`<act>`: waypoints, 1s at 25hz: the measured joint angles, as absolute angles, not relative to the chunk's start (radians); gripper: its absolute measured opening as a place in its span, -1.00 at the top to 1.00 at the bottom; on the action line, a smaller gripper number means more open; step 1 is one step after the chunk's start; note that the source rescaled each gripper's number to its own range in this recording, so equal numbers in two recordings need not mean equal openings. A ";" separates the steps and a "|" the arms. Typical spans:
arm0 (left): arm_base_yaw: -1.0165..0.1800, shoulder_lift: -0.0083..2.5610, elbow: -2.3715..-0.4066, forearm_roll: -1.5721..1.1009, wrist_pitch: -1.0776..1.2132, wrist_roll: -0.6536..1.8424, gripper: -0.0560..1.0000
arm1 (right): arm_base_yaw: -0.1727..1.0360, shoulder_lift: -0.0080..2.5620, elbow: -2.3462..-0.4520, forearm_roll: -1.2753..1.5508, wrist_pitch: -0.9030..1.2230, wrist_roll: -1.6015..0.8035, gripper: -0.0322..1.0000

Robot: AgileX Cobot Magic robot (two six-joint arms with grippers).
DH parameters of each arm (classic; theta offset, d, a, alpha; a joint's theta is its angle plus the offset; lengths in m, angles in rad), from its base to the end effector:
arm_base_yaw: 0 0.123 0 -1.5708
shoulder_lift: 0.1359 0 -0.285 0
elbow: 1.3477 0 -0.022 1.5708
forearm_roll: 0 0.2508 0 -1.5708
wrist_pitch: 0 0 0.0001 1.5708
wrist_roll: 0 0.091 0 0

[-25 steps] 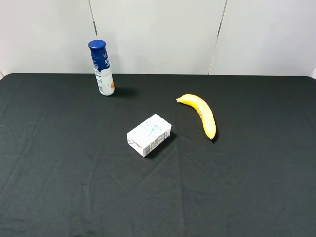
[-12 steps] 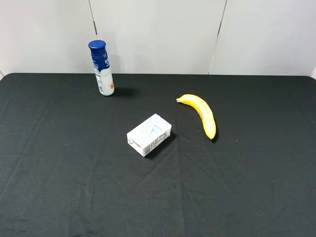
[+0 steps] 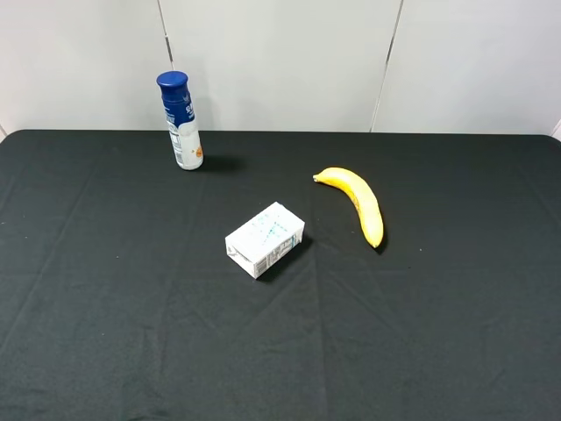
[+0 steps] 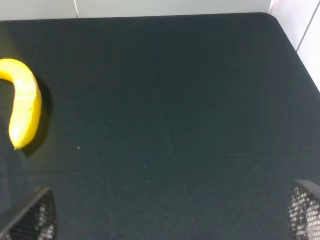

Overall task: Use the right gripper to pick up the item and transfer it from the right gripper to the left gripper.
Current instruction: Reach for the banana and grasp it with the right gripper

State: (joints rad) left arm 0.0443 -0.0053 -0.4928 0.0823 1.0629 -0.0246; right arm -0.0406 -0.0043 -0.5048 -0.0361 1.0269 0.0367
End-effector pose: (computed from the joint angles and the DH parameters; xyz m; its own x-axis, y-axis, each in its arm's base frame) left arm -0.0053 0.0063 0.2753 -0.4595 -0.0049 -0.8881 -0.1008 0.9938 0.0467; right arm -0.0049 -0.0026 0.2814 -0.4155 0.0349 -0.9089 0.0761 0.9971 0.0035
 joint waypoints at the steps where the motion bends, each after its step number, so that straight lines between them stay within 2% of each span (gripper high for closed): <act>1: 0.044 -0.005 -0.493 0.082 1.063 -0.025 -0.86 | -0.041 0.007 -0.515 -0.031 1.029 0.037 -1.00; 8: 0.044 -0.005 -0.493 0.082 1.063 -0.025 -0.86 | -0.041 0.279 -0.667 -0.011 1.031 0.027 -1.00; 13: 0.044 -0.005 -0.493 0.082 1.063 -0.025 -0.86 | -0.036 0.515 -0.774 0.021 1.029 -0.085 -1.00; 25: 0.044 -0.005 -0.493 0.082 1.063 -0.025 -0.86 | 0.248 0.982 -0.923 -0.006 1.023 -0.048 -1.00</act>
